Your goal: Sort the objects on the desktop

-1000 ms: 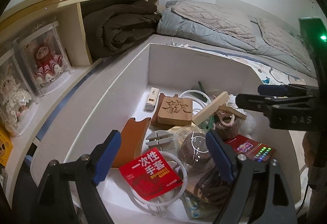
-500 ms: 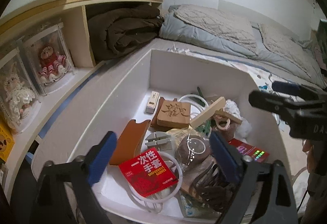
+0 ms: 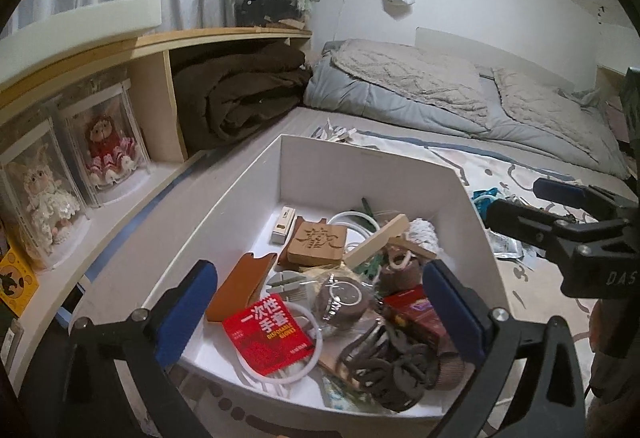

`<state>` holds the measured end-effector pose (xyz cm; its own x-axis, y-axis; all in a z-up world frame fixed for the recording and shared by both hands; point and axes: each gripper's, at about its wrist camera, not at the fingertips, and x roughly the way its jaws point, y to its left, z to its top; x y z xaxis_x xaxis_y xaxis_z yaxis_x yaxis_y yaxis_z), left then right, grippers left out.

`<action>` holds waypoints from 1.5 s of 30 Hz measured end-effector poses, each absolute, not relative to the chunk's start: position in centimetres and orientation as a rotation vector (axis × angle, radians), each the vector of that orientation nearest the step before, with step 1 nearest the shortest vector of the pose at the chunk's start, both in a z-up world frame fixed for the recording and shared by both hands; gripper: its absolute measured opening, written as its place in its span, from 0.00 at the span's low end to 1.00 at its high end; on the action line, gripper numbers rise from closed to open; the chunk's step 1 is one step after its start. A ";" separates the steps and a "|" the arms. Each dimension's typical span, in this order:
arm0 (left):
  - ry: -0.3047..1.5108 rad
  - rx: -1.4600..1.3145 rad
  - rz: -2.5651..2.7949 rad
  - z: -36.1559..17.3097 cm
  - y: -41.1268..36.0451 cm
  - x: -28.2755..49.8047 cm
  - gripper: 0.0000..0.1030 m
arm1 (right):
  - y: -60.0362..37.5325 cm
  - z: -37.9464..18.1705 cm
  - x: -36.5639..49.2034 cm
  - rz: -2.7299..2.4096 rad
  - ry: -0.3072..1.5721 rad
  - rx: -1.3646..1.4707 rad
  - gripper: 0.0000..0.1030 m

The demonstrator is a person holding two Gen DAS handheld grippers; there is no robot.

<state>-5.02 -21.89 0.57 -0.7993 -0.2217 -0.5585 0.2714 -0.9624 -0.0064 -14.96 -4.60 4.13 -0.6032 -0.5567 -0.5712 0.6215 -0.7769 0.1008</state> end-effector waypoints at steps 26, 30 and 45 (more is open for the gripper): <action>0.114 0.660 -2.845 2.1 -15.5 -0.8 1.00 | 5.8 4.0 -10.1 -2.478 0.136 0.627 1.00; 0.111 0.646 -2.846 2.2 -14.9 -0.2 1.00 | 6.6 3.8 -9.5 -2.476 0.122 0.627 1.00; 0.021 0.635 -2.871 2.0 -11.8 1.7 1.00 | 9.3 3.1 -7.2 -2.503 0.089 0.597 1.00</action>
<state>1.66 -11.81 2.02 -0.8877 -0.1917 -0.4186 0.1977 -0.9798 0.0294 -7.23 9.29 3.05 -0.7448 -0.5069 -0.4341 0.5365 -0.8416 0.0621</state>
